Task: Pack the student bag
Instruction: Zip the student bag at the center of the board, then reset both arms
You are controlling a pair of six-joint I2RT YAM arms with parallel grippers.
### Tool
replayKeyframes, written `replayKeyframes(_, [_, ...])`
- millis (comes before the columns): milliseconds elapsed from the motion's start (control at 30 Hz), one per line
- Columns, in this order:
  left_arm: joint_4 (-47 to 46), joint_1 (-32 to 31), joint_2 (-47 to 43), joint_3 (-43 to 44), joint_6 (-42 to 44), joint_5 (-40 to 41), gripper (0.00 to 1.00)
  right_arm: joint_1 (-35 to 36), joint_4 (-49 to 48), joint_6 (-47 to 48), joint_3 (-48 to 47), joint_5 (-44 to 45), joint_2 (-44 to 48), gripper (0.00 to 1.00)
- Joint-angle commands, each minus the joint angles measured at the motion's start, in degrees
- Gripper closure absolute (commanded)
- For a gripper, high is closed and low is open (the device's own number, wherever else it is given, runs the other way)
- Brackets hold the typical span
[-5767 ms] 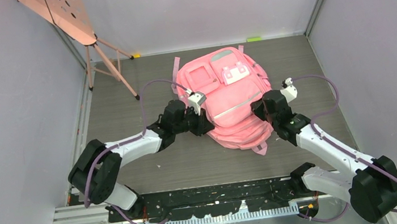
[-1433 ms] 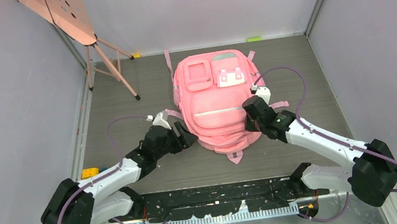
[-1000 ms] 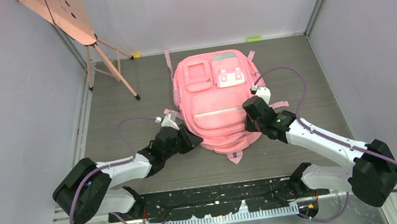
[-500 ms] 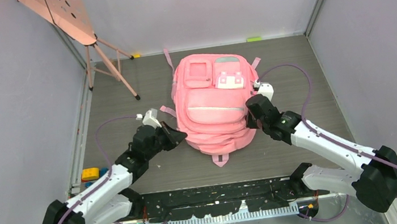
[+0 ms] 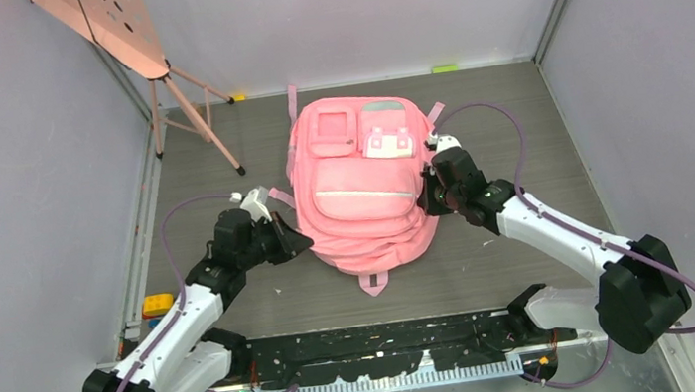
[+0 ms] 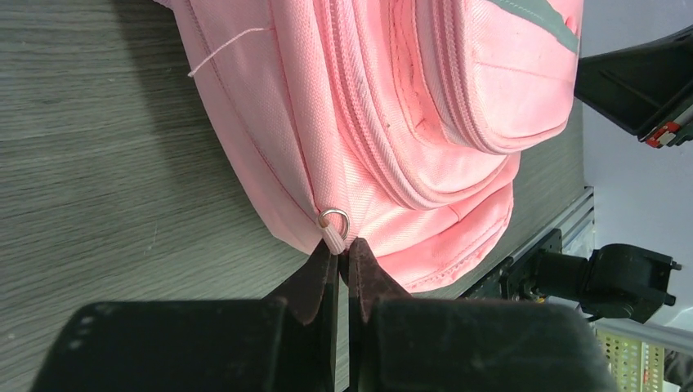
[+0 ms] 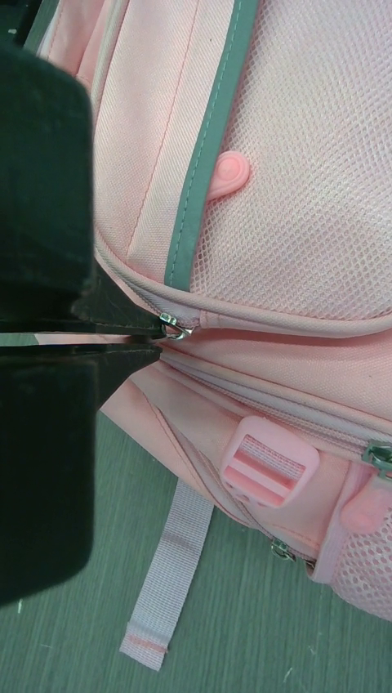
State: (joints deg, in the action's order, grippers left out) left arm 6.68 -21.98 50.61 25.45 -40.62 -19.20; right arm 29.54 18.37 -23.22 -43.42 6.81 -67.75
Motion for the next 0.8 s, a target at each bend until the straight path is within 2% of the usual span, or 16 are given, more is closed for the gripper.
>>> replayKeyframes(0, [8.5,2.8,0.5,2.0,6.5,3.5,1.00,-6.1,-3.7,7.0,-3.2,15.0,-2.0,1.00])
replayKeyframes(167, [8.9,2.8,0.6,3.5,7.2,3.4,1.00,-6.2,-3.4,7.9,-3.4,11.5,0.0,0.98])
replayKeyframes(233, [10.1,2.8,0.2,4.7,7.6,4.1,0.74,-6.2,-2.4,7.7,-3.5,11.1,1.6,0.73])
replayKeyframes(267, [10.7,2.8,-0.1,5.3,7.8,4.6,0.43,-6.2,-2.1,7.5,-3.4,11.1,2.8,0.49])
replayKeyframes(300, [11.1,2.8,-0.5,6.0,8.3,5.1,0.26,-6.2,-1.5,7.1,-3.4,11.2,4.1,0.39])
replayKeyframes(333, [11.7,2.8,-0.9,6.5,8.7,5.6,0.14,-6.2,-1.1,6.3,-3.3,11.9,4.7,0.24])
replayKeyframes(400, [13.1,2.8,-1.5,8.2,9.8,7.1,0.01,-6.2,0.3,5.0,-3.7,13.5,6.2,0.12])
replayKeyframes(567, [18.0,4.9,0.1,13.4,13.2,8.7,0.00,-7.8,7.6,1.3,-7.5,15.7,7.2,0.04])
replayKeyframes(767, [25.2,15.0,0.8,22.0,16.0,7.4,0.00,-13.5,14.7,-1.7,-12.1,14.8,10.6,0.00])
